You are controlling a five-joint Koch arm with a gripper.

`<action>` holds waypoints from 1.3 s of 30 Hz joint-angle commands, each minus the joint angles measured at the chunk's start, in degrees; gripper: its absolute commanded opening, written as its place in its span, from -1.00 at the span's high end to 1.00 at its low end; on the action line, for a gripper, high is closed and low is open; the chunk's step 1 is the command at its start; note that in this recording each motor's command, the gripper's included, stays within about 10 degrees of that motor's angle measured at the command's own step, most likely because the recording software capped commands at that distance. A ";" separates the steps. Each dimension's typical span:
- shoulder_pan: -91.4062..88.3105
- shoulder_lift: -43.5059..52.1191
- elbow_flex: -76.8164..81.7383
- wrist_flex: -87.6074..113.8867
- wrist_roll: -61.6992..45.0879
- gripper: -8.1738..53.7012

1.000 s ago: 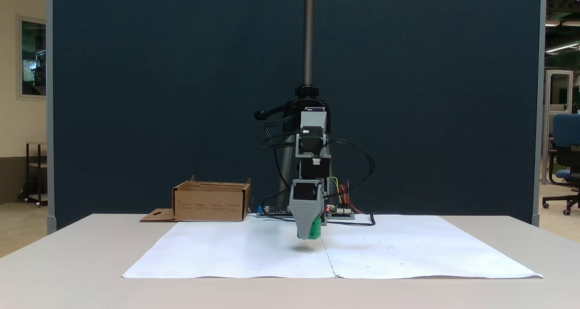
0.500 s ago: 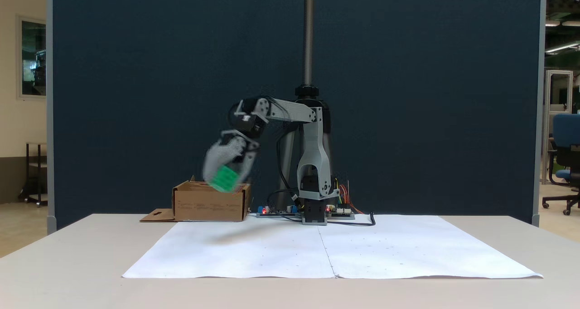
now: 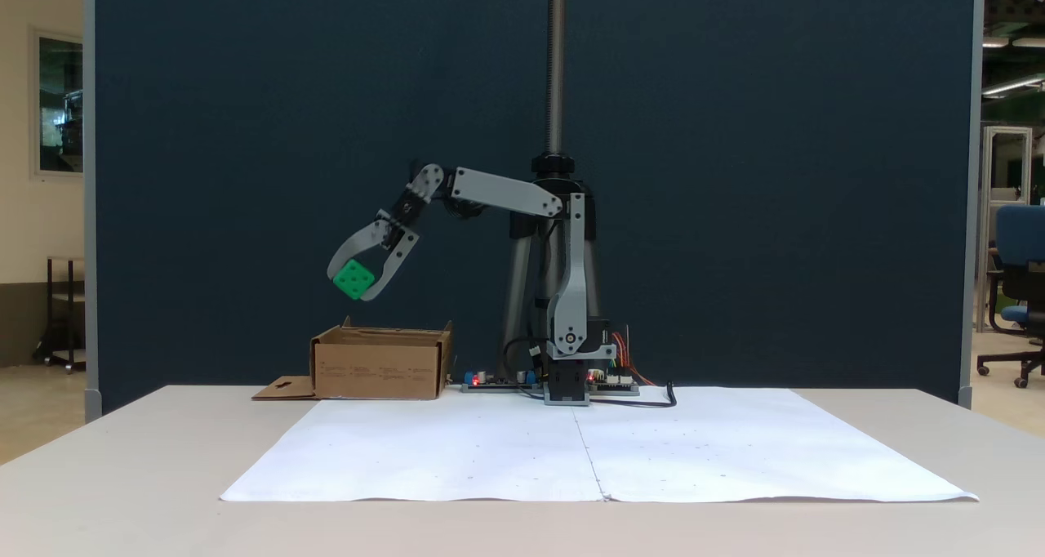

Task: Grasp a green dice and put it in the bin.

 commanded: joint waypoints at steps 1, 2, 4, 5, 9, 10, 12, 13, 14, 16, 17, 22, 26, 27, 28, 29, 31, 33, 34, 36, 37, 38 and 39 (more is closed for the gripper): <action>3.60 -0.09 -3.25 -1.85 -6.24 0.36; 5.01 -0.97 -3.25 -1.85 -7.03 0.36; 7.73 -2.29 -3.25 -1.67 -8.61 0.36; 8.88 -2.90 -3.16 -1.32 -9.58 0.36; 12.57 -5.27 -3.16 2.02 -14.06 0.36; 13.01 -6.15 -3.16 3.69 -14.94 0.36; 13.71 -6.68 -2.64 5.71 -16.00 0.36; 13.80 -6.77 -2.20 6.06 -16.35 0.36; 13.80 -7.03 -2.11 6.42 -16.61 0.36; 13.80 -7.29 -2.11 7.47 -17.05 0.36; 13.80 -7.29 -2.11 8.44 -17.14 0.36; 14.85 -7.29 -2.11 10.63 -16.96 0.02; 15.64 -7.38 -2.02 12.30 -16.52 -0.54; 15.64 -7.29 -2.02 12.13 -16.44 -0.54; 15.56 -7.29 -2.02 11.95 -16.44 -0.54; 15.38 -7.29 -2.02 11.87 -16.44 -0.54; 15.03 -7.12 -2.02 11.78 -16.44 -0.54; 14.24 -6.94 -2.11 11.16 -16.44 -0.55; 13.80 -6.68 -2.11 10.99 -16.44 -0.57; 12.83 -6.42 -2.11 10.46 -16.26 -0.60; 12.22 -6.06 -2.11 10.28 -16.08 -0.62; 11.51 -5.80 -2.11 9.84 -15.64 -0.61; 10.55 -5.45 -2.20 9.14 -14.24 -0.61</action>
